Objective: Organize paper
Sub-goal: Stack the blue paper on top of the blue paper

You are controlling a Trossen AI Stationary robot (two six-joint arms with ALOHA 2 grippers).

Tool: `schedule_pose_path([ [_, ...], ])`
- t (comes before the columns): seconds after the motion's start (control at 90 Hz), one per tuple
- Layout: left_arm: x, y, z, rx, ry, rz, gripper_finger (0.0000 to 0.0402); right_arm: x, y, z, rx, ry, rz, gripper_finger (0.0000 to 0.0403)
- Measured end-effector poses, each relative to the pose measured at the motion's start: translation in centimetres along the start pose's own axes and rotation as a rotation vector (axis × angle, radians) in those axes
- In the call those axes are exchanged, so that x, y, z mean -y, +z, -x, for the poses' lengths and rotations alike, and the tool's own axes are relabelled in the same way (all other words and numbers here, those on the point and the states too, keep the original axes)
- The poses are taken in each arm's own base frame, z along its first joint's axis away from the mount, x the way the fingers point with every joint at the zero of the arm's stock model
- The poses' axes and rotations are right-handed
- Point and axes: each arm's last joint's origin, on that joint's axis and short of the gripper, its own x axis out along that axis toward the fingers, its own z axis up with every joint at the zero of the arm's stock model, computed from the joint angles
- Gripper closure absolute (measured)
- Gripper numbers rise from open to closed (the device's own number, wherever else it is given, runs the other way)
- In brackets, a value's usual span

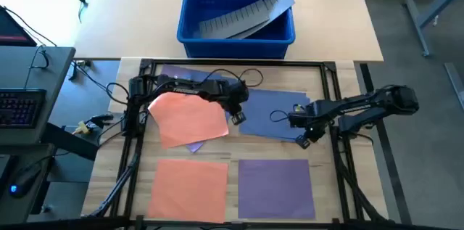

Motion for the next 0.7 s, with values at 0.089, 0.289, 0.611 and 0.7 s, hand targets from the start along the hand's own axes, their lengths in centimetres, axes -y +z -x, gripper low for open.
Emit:
schedule_pose_path([
  [0.089, 0.8, -0.1, -0.1, -0.005, -0.036, -0.028, 0.0402, -0.7, -0.2, 0.3, 0.049, 0.068, 0.046, 0.0403],
  [0.289, 1.1, 0.2, -0.1, 0.015, -0.112, 0.039, 0.0402, -2.6, 0.1, 0.2, 0.148, 0.182, 0.116, 0.04],
  [0.611, -0.5, 0.3, 0.1, -0.016, -0.164, 0.122, 0.0402, -0.1, -0.8, 0.2, 0.038, -0.09, 0.007, 0.0296],
  [0.7, -0.9, 0.2, 0.1, -0.029, -0.157, 0.14, 0.0402, 0.1, -0.9, 0.7, 0.048, -0.116, 0.02, 0.0263],
])
